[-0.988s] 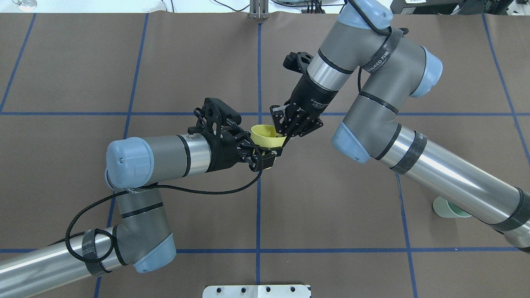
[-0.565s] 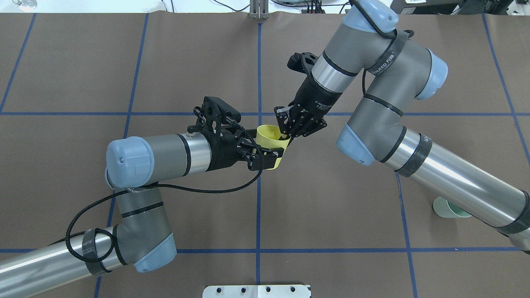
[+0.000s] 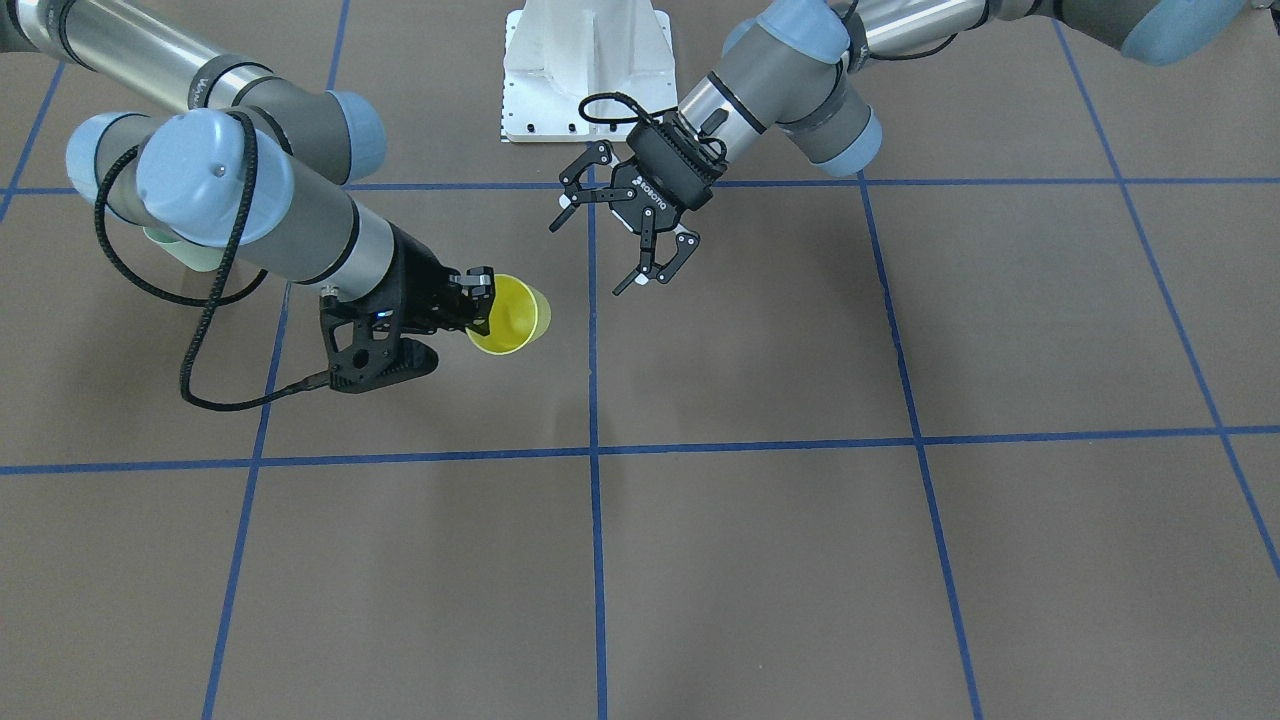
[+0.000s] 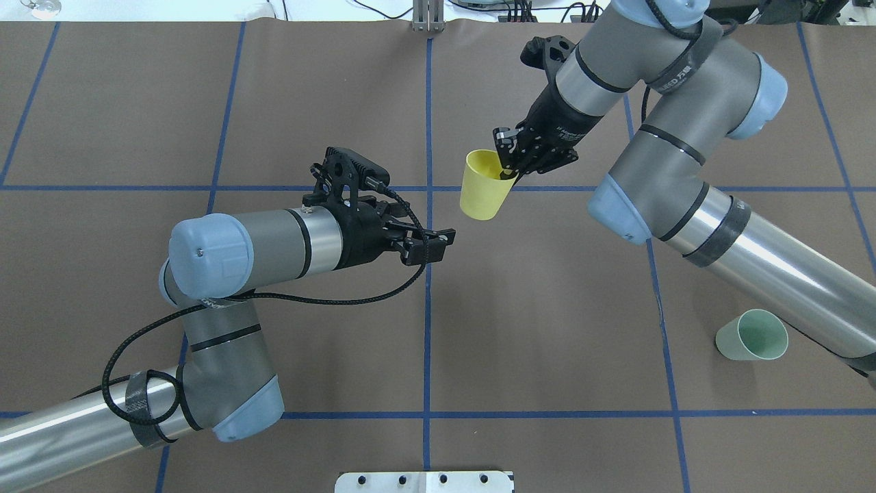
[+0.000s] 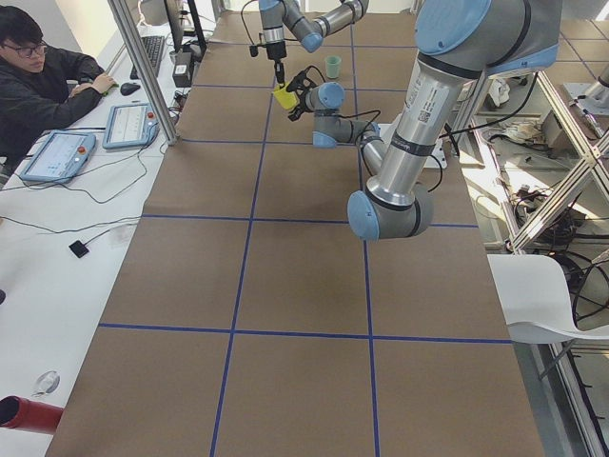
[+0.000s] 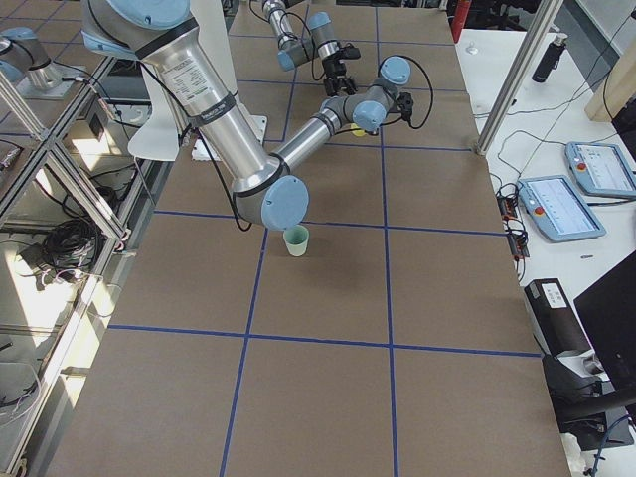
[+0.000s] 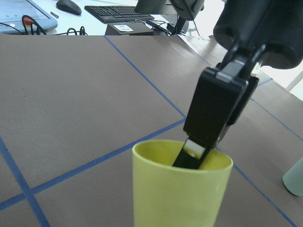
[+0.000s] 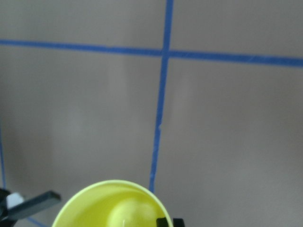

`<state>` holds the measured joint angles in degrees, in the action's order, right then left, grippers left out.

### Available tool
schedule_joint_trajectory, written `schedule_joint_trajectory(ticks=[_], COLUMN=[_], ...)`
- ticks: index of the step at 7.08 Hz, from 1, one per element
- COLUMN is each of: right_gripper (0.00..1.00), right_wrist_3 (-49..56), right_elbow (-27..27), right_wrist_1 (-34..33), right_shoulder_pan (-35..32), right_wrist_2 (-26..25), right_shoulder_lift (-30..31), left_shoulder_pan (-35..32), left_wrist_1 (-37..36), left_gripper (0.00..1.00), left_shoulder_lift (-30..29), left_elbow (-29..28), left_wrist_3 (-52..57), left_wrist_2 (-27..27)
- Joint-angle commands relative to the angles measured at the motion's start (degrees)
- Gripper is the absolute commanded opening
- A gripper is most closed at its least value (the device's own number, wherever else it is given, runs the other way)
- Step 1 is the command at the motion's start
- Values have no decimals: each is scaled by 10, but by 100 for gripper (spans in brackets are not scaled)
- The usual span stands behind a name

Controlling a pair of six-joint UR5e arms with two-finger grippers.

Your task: Transfer and stack yellow cup on green cup

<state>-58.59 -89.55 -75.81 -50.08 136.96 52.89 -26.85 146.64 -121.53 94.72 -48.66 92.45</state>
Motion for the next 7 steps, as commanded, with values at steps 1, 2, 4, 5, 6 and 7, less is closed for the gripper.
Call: schedule_joint_trajectory(ticks=[1,2,4,5,6,7], right_gripper=[0,0,0,0,0,0], right_wrist_3=[41,77,144,208,230,230], right_elbow=[-12,-56,-110,-130,-152,-190], right_wrist_1=[-1,-3,-5,-5,-4,-3], right_shoulder_pan=[-82,-100,-103,-110,-111,-110], right_wrist_2=[-48,-83,-128,-145,-151,-166], right_shoulder_lift=[31,74,144,189,235,284], left_shoulder_pan=[-23,-64,-150,-188,-226,-280], left_wrist_1=[-24,-110,-307,-349,-359,-360], left_gripper=[100,100,100,100,100,100], left_shoulder_lift=[43,58,60,80,120,163], left_elbow=[29,67,109,109,108,103], left_wrist_3=[0,0,12,13,69,155], left_wrist_2=[12,70,161,181,198,239])
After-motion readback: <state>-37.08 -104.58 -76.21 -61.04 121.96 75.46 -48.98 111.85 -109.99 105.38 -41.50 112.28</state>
